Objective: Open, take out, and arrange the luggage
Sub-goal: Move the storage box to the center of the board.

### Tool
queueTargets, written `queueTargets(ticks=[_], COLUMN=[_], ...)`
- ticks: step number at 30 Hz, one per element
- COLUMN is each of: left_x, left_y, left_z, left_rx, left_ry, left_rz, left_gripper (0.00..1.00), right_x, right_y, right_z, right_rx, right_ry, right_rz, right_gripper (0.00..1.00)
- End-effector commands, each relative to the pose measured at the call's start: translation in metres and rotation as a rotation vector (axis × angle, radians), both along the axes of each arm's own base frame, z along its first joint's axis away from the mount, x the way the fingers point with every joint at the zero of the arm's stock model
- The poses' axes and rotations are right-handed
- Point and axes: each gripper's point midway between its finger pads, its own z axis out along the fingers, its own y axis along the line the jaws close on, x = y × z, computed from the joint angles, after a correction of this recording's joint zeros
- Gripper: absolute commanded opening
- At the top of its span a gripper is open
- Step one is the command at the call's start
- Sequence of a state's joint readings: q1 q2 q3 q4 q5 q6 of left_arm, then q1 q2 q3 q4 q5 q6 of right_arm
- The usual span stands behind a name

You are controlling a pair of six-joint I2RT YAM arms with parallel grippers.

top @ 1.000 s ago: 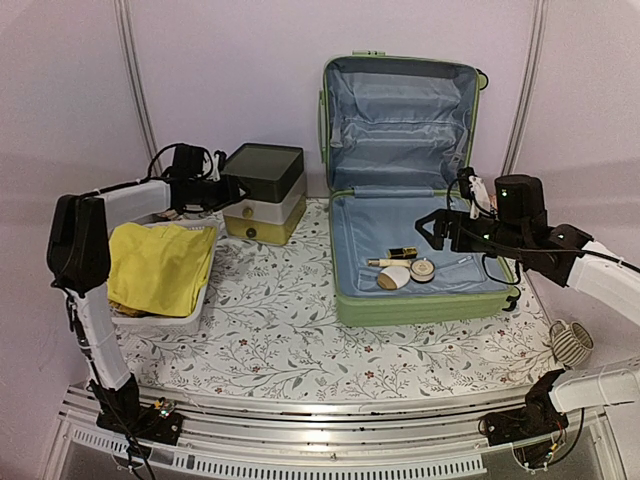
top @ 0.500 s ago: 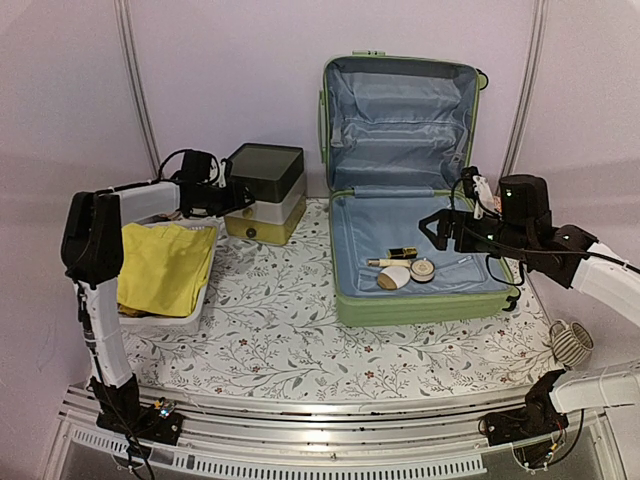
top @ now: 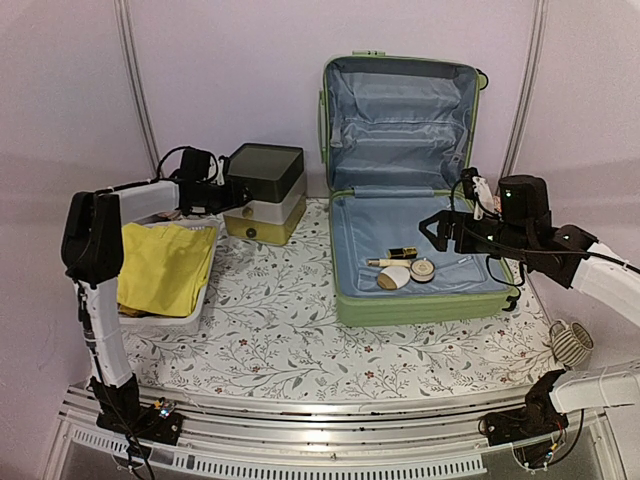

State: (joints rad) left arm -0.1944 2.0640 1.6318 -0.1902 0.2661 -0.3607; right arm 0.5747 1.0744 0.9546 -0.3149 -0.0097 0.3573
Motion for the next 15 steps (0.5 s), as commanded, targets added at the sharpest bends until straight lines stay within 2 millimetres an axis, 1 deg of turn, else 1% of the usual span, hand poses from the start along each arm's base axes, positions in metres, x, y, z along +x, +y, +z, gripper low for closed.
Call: queueTargets(ticks=[1,3,5,12,15], left_x=[0.015,0.016,0.016,0.008,0.000], left_y=[0.002,0.000,0.000,-0.004,-0.010], left_z=[0.012,0.014,0.017,0.023,0.024], left_rx=[-0.006,-0.011,-0.013,-0.014,-0.018], left_ry=[-0.047,-0.055,-0.062,-0.060,-0.058], left_rz=[-0.015,-0.019,-0.024,-0.039,-0.050], left_gripper=[0.53,0.43,0.36,0.21,0.19], right_x=[0.001,0.001,0.001,0.002,0.001], right_y=[-0.004,-0.004,-0.004,-0.004,-0.003], right_z=[0.015,0.016,0.016,0.015,0.015], right_rx=[0.008,0.009,0.008,0.009,0.012], right_ry=[-0.032,-0.034,-0.033,-0.031,-0.029], right_rz=[-0.013,-0.015,-0.015,-0.015,-0.011], right_gripper=[0.99,0.99,0.99,0.99,0.99])
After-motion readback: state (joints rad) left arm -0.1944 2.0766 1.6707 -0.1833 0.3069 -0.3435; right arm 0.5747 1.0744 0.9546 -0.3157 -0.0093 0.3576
